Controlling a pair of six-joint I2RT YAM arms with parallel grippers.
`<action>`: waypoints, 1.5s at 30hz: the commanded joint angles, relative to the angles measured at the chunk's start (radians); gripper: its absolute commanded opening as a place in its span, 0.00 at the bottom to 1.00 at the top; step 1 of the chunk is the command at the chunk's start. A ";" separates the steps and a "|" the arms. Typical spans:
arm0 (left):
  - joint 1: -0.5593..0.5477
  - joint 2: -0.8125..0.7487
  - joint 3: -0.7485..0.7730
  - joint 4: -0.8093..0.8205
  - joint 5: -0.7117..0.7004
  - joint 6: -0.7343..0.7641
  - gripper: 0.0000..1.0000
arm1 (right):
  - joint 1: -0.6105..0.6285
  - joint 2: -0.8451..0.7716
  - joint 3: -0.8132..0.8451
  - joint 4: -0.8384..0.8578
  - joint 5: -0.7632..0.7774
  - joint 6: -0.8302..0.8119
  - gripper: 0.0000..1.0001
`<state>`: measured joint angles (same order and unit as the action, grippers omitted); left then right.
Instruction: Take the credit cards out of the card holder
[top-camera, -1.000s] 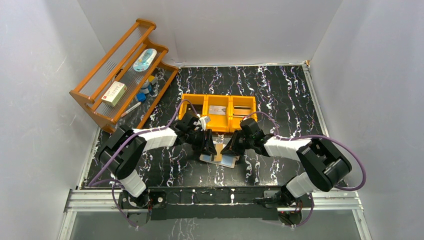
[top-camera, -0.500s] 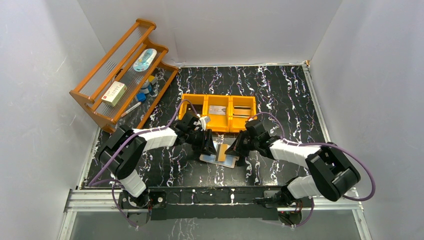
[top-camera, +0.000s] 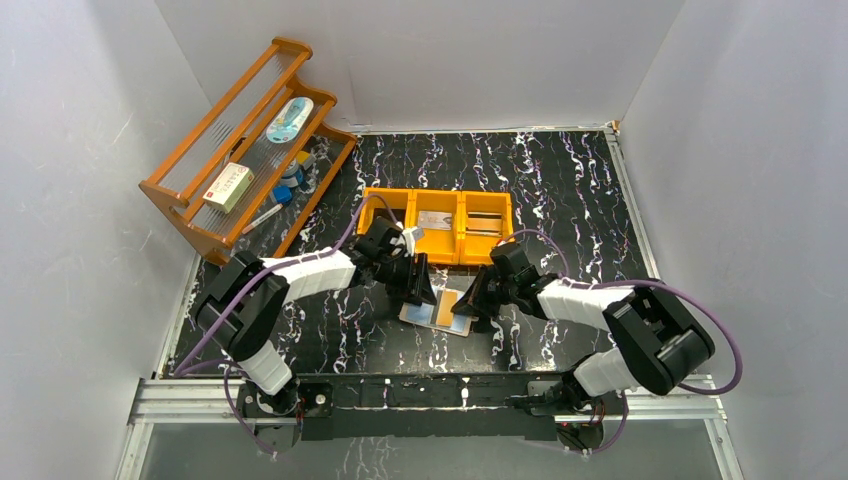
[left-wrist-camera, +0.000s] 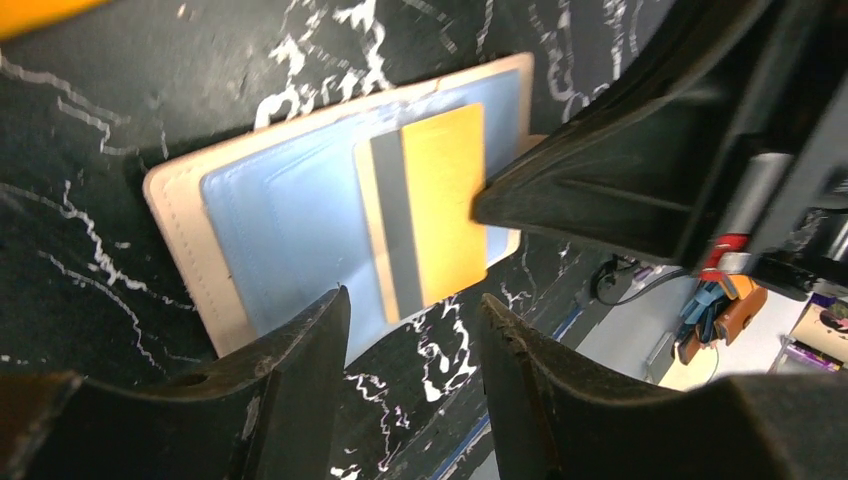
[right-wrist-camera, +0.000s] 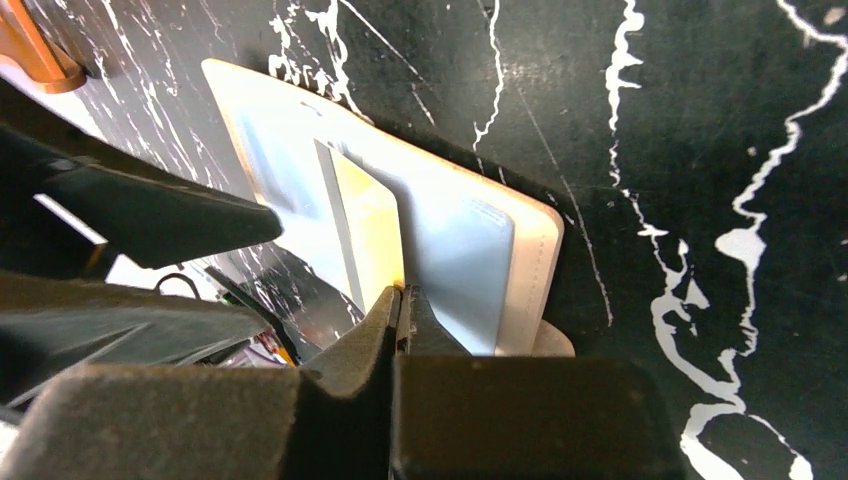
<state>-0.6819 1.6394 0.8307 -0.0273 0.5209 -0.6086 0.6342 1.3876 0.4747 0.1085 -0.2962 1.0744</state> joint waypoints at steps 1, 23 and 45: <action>-0.001 -0.042 0.080 -0.007 0.033 0.024 0.48 | -0.005 0.028 0.014 0.022 0.001 0.008 0.04; -0.037 0.082 0.033 -0.066 0.047 0.035 0.43 | -0.008 0.046 -0.020 0.127 -0.023 0.085 0.21; -0.039 0.083 0.047 -0.080 0.020 0.043 0.42 | -0.016 0.081 -0.022 0.225 -0.086 0.050 0.28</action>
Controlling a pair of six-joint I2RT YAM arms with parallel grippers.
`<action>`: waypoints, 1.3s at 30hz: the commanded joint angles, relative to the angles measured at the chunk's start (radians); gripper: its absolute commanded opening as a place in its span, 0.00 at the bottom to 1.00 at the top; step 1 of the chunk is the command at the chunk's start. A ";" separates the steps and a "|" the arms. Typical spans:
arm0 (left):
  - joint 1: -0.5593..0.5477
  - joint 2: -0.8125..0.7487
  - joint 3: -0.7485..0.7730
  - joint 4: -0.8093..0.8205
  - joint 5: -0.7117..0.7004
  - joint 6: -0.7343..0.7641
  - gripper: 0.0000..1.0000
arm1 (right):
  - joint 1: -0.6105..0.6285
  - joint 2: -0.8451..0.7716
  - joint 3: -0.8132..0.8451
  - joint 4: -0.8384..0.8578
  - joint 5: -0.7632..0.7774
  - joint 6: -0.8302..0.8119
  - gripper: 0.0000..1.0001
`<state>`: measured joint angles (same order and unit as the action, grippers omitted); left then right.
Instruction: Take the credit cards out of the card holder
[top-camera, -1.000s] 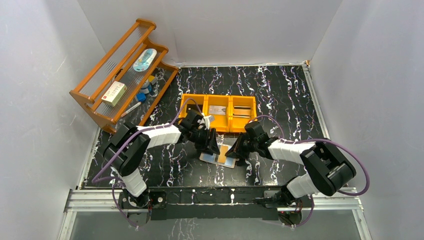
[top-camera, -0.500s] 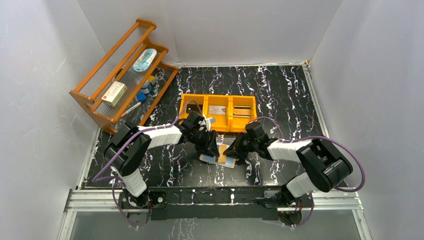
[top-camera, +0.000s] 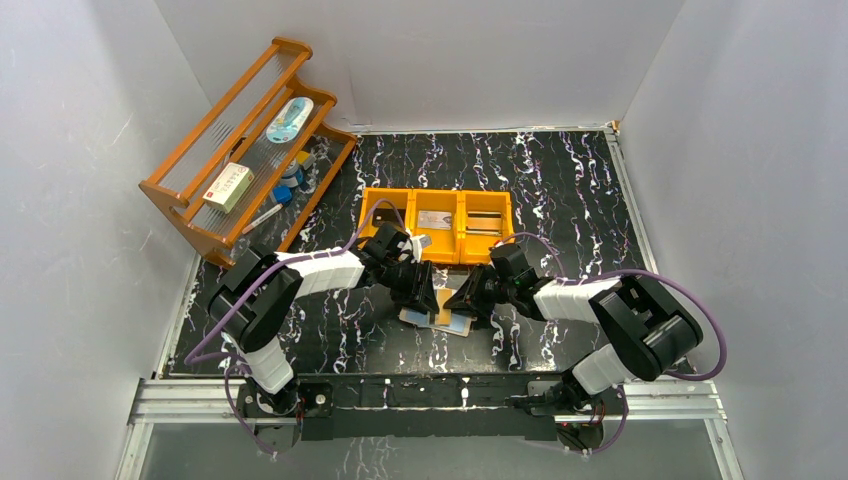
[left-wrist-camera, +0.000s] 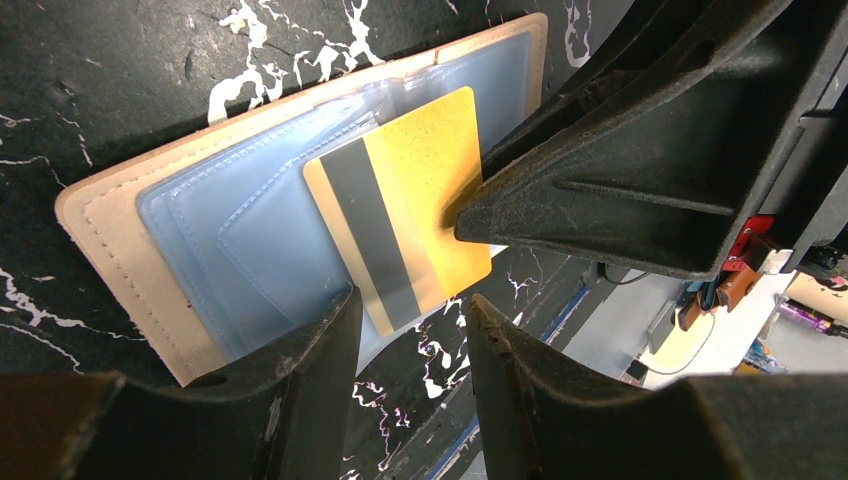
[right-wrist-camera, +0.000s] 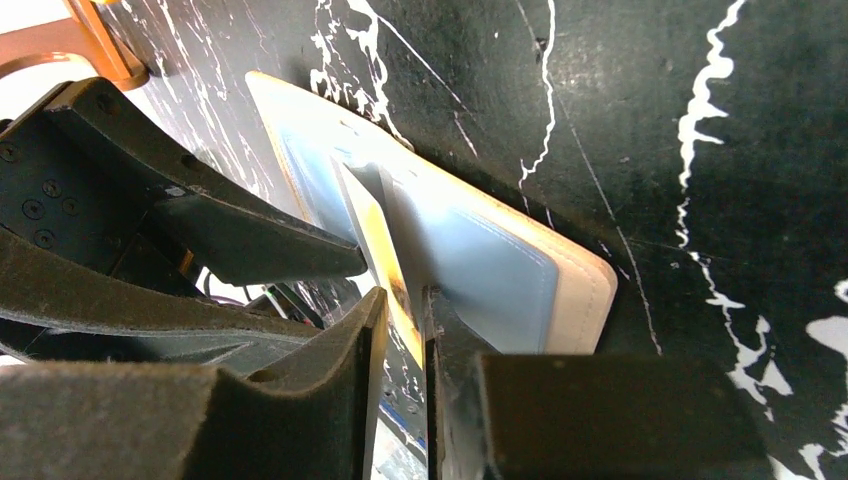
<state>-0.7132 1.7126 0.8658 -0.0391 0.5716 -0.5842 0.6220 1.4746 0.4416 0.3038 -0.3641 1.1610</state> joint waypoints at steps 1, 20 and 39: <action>-0.007 0.011 0.013 -0.068 -0.029 0.019 0.42 | -0.005 -0.006 0.014 0.024 -0.016 -0.045 0.28; -0.007 -0.024 0.001 -0.065 -0.038 0.012 0.42 | 0.002 -0.019 0.043 -0.002 -0.022 -0.108 0.36; -0.008 -0.038 -0.001 -0.068 -0.036 0.007 0.42 | 0.033 -0.050 0.071 -0.103 0.084 -0.117 0.04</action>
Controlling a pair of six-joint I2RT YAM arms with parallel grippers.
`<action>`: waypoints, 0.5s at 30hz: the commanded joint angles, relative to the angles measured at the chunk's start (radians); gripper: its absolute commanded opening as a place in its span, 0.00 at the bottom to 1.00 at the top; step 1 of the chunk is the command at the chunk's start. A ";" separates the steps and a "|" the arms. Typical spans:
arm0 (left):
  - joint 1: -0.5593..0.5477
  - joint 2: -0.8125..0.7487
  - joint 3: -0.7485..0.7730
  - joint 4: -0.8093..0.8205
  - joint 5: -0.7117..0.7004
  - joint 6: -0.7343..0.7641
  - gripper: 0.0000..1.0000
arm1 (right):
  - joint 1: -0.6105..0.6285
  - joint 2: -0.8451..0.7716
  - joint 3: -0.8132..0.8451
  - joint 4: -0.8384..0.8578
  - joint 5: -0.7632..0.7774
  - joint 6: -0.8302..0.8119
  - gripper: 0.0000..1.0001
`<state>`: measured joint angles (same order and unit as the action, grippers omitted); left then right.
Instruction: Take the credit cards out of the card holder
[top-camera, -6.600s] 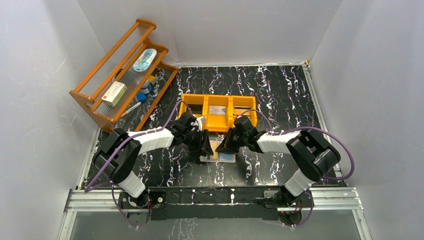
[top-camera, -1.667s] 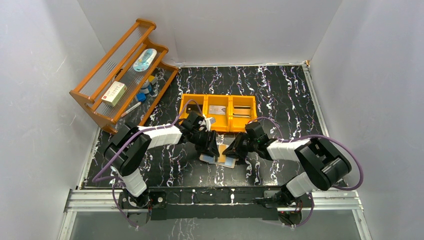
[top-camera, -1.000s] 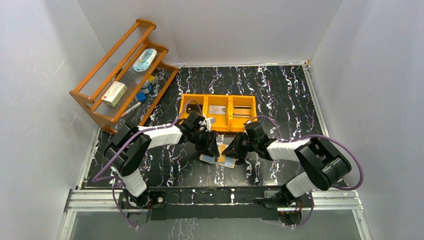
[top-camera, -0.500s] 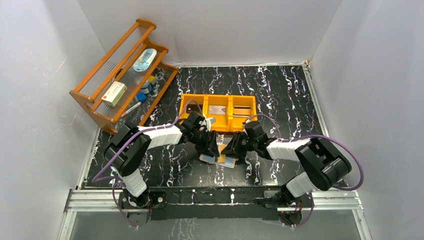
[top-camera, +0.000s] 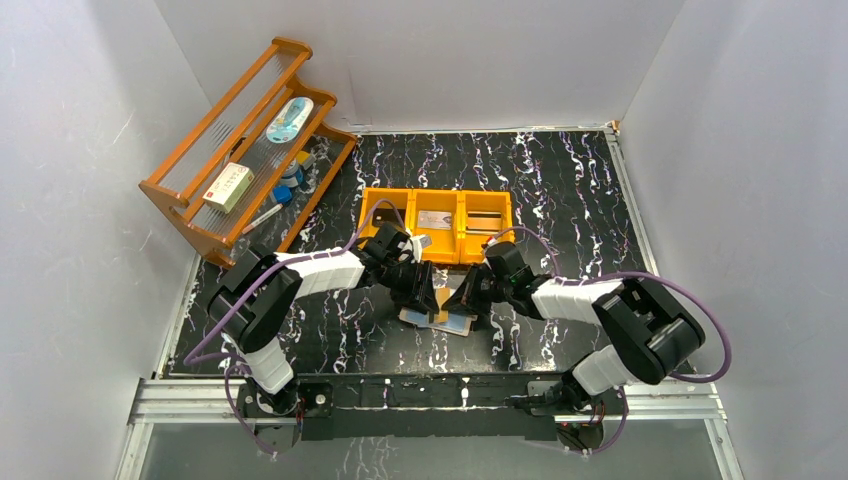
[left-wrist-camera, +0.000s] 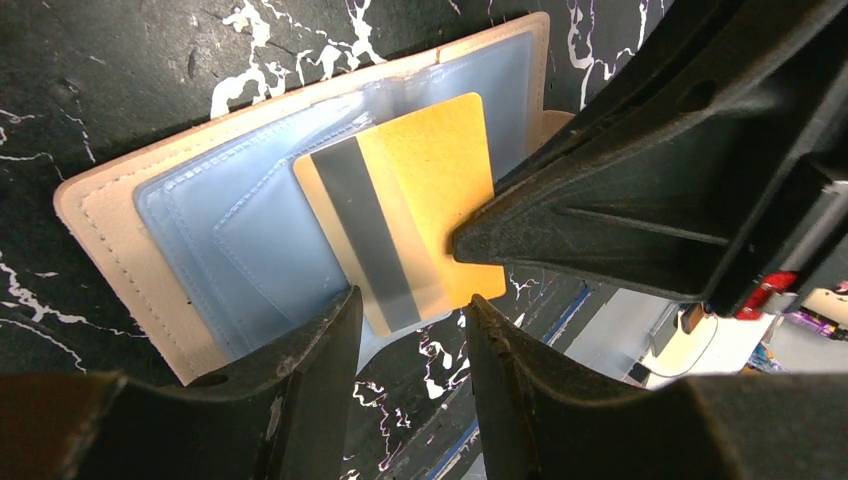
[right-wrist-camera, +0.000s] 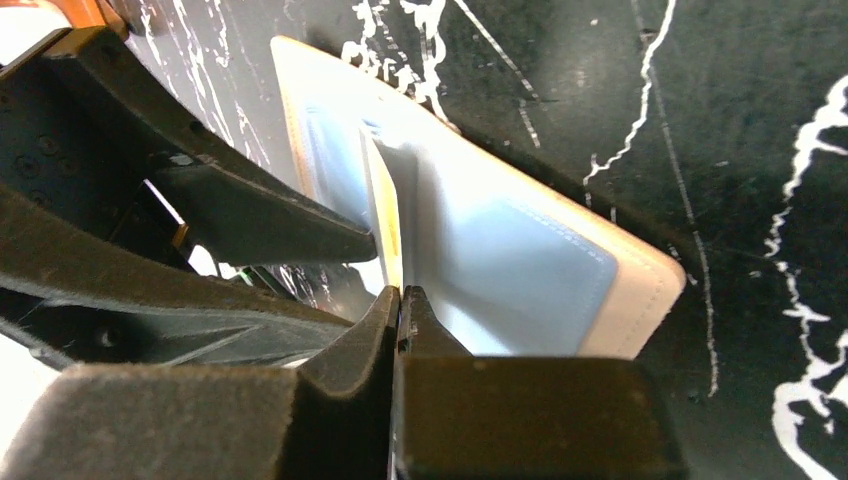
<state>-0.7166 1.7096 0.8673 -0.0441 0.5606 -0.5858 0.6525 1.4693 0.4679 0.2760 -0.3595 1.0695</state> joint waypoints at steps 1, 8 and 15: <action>-0.004 -0.037 -0.001 -0.069 -0.029 0.010 0.42 | 0.004 -0.064 0.049 -0.116 0.110 -0.031 0.03; -0.004 -0.064 -0.007 -0.078 -0.056 0.001 0.42 | 0.002 -0.219 0.059 -0.287 0.246 -0.085 0.00; -0.003 -0.108 0.010 -0.097 -0.082 0.005 0.43 | 0.000 -0.335 0.081 -0.294 0.212 -0.139 0.00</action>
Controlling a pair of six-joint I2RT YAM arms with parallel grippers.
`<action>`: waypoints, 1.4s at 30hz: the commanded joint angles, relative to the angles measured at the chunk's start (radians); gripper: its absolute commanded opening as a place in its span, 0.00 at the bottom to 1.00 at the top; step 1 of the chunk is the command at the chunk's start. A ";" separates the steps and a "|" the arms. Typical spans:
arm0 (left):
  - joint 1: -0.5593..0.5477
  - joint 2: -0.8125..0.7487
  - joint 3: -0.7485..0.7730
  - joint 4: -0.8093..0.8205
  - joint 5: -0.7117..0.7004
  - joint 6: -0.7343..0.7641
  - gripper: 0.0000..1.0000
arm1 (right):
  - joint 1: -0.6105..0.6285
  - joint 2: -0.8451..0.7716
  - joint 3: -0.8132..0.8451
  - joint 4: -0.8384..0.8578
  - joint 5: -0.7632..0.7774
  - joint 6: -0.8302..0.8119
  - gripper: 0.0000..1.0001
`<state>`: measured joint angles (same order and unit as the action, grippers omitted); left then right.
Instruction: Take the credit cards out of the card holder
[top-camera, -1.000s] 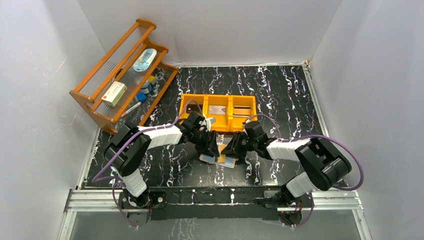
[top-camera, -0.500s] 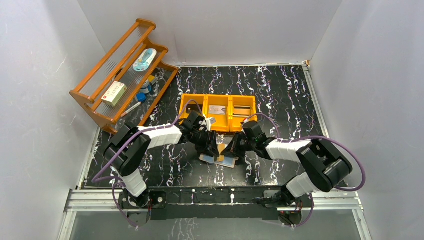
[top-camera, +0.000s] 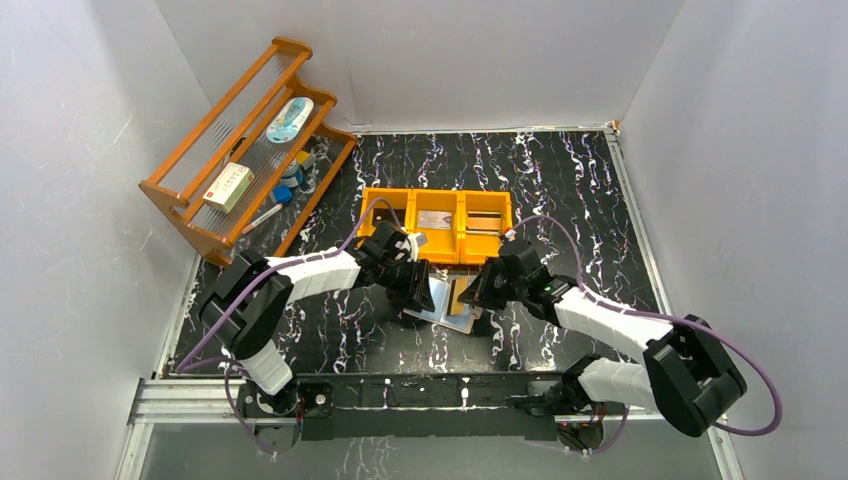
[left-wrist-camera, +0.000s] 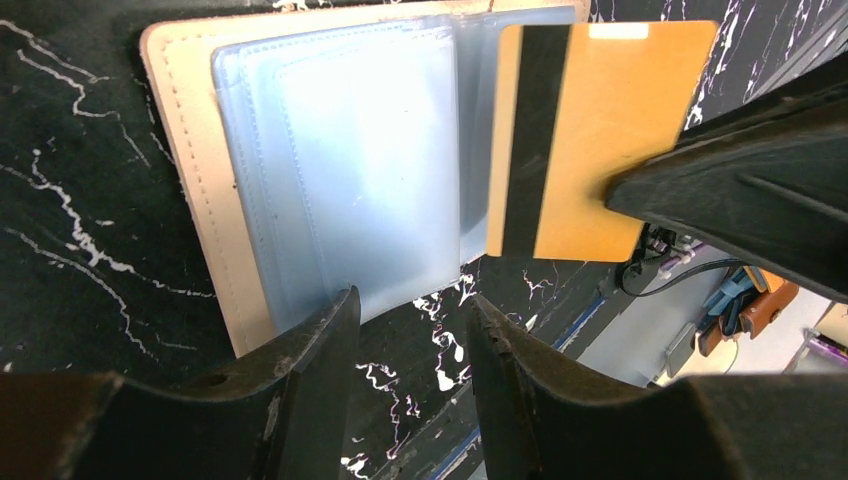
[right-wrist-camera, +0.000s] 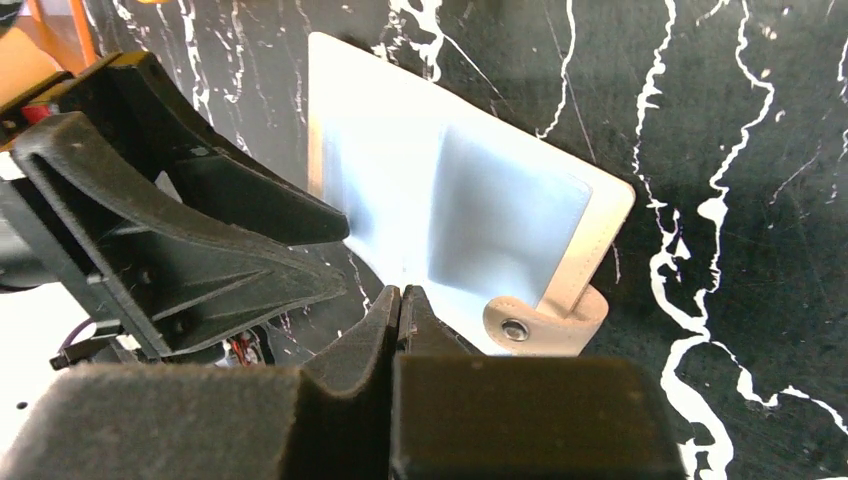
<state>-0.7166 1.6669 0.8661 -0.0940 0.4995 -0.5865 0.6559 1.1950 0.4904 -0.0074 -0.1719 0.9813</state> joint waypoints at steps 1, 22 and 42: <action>-0.004 -0.073 0.013 -0.045 -0.023 0.005 0.43 | -0.003 -0.072 0.065 -0.006 0.027 -0.061 0.00; -0.002 -0.306 -0.054 -0.021 -0.301 -0.035 0.58 | -0.003 -0.213 0.230 -0.005 0.454 -0.688 0.00; 0.016 -0.568 -0.170 -0.091 -0.560 -0.087 0.94 | -0.114 0.133 0.531 -0.296 0.187 -1.392 0.00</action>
<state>-0.7082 1.1332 0.6979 -0.1658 -0.0036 -0.6647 0.5499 1.2705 0.9108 -0.2264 0.0223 -0.2367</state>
